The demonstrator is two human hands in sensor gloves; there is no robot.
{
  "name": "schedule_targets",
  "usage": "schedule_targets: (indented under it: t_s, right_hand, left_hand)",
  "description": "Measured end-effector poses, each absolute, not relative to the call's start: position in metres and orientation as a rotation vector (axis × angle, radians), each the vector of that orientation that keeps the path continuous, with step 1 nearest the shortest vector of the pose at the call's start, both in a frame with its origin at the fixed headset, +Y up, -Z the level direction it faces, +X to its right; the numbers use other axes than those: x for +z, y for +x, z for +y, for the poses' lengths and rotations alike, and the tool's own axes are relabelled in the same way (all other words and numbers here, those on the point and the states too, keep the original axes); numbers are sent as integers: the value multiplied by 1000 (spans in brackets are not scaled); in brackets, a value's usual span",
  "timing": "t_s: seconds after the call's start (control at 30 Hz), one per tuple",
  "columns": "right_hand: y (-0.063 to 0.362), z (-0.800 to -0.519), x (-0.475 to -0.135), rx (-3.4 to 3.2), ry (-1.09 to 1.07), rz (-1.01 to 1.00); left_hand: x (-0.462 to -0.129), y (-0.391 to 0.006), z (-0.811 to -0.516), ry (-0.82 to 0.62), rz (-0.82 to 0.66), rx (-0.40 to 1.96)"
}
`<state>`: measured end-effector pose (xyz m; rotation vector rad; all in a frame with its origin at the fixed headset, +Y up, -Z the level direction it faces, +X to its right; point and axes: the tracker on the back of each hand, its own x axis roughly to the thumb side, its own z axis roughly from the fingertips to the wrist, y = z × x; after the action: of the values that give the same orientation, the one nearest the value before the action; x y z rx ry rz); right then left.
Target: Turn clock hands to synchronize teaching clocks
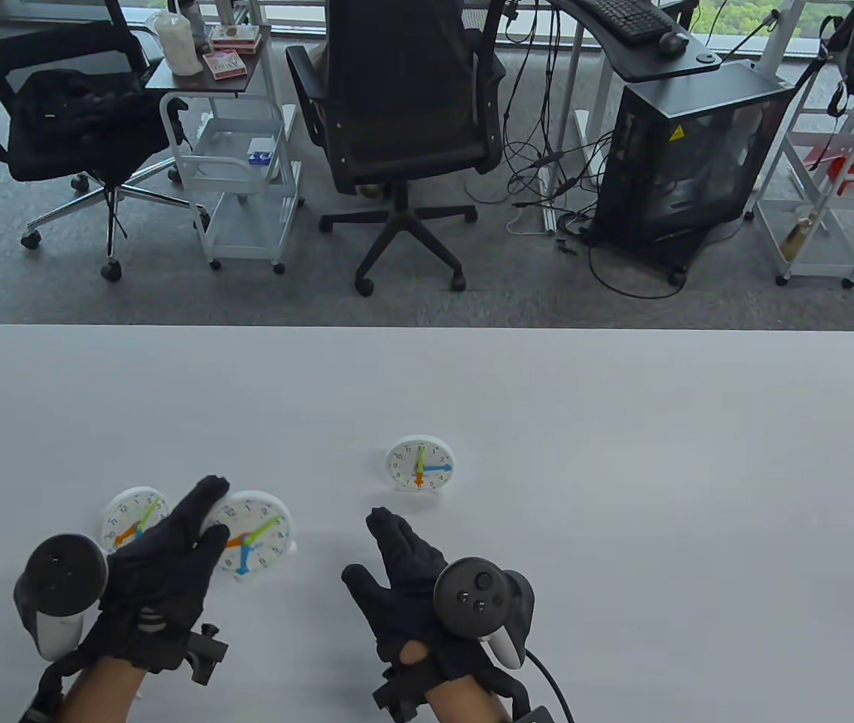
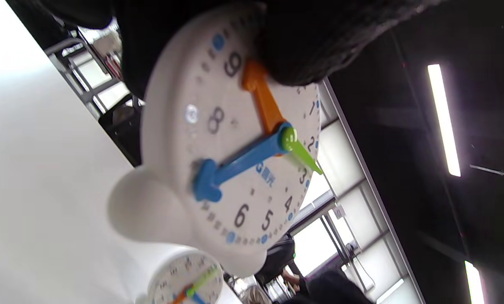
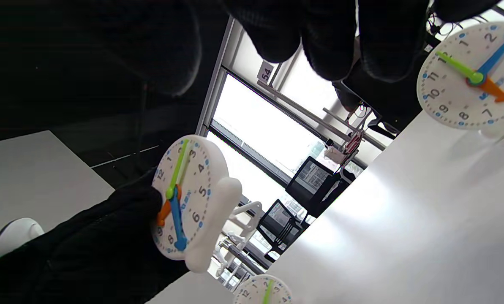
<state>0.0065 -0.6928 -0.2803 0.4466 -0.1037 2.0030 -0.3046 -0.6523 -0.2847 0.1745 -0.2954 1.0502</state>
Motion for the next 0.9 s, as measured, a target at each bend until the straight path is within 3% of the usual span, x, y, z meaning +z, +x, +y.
schedule_targets:
  t_s: [0.3, 0.5, 0.63, 0.9]
  right_hand:
    - [-5, -698, -279, 1871, 486, 88]
    - [-2, -694, -278, 1855, 453, 20]
    - [4, -690, -276, 1833, 425, -91]
    - [-1, -687, -270, 1898, 430, -143]
  left_hand:
    - [-279, -271, -670, 38, -396, 1148]
    - [-279, -268, -677, 4, -402, 1280]
    - [-277, -271, -688, -45, -286, 1369]
    - [-279, -271, -700, -28, -226, 1510]
